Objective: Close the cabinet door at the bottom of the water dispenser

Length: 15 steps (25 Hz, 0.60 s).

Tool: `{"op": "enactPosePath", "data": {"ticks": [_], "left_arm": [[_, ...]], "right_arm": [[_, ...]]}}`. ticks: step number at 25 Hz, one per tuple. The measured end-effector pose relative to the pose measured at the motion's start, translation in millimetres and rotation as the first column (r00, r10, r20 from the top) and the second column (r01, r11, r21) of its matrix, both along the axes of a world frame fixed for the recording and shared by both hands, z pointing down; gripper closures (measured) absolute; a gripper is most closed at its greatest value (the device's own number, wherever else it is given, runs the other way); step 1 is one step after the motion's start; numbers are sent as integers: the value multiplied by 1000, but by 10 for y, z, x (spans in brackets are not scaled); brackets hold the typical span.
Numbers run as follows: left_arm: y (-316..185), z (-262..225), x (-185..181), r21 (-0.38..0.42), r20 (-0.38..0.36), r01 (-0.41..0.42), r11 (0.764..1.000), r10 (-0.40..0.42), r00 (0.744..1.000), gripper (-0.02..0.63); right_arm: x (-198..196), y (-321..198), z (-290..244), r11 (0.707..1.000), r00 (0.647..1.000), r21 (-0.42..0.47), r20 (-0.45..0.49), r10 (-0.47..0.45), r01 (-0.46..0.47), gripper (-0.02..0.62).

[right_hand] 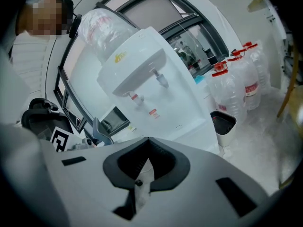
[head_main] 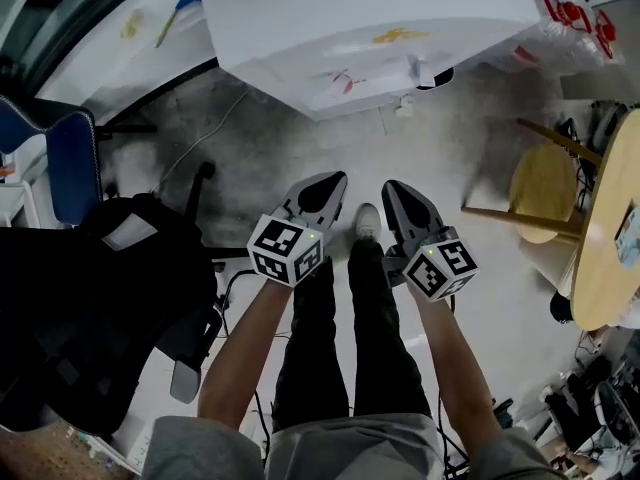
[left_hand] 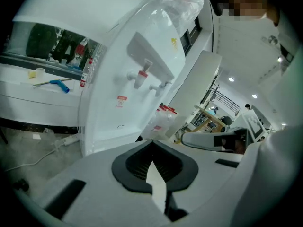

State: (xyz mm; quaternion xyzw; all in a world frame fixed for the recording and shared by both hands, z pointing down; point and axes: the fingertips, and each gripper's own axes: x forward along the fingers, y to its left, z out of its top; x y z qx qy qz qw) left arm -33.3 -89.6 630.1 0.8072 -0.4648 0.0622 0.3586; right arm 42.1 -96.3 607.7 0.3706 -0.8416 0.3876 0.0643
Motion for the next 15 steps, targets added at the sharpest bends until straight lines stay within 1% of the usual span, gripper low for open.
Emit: {"op": "enactPosePath", "data": {"ticks": [7,12,15], "left_arm": [[50,-810,36,44,-11,-3,999,3,1000,600],[110,-1370,35,68,9,-19,998,19,1000,600],[163,-1695,2,73,18,-11,997,10,1000,600]], "right_arm": [[-111,72,-532,999,999,8,42,32,-32,585],[-166,153,-985,998,995,2,82,59,-59,585],[-190,237,-1280,998,994,5,95,58,-59,584]]}}
